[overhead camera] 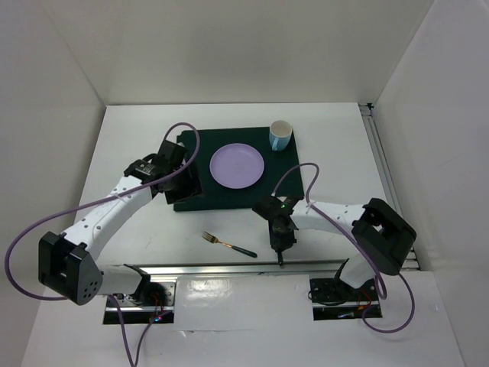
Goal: Set the dinner table for one person
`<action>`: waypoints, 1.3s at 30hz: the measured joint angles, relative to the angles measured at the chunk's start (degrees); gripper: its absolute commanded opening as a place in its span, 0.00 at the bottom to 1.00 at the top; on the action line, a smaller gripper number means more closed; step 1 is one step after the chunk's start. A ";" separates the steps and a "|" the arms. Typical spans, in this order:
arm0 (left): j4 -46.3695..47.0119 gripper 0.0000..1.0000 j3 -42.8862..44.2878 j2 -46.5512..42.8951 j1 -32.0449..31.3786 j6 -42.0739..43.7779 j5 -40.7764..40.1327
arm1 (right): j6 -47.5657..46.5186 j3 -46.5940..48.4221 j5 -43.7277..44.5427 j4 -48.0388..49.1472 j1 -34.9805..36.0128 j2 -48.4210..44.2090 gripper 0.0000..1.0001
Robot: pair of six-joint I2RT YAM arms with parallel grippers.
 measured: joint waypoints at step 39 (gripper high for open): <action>-1.40 0.64 3.61 -2.84 -1.03 -0.15 -3.91 | -25.79 26.05 0.96 5.57 -25.90 14.45 0.00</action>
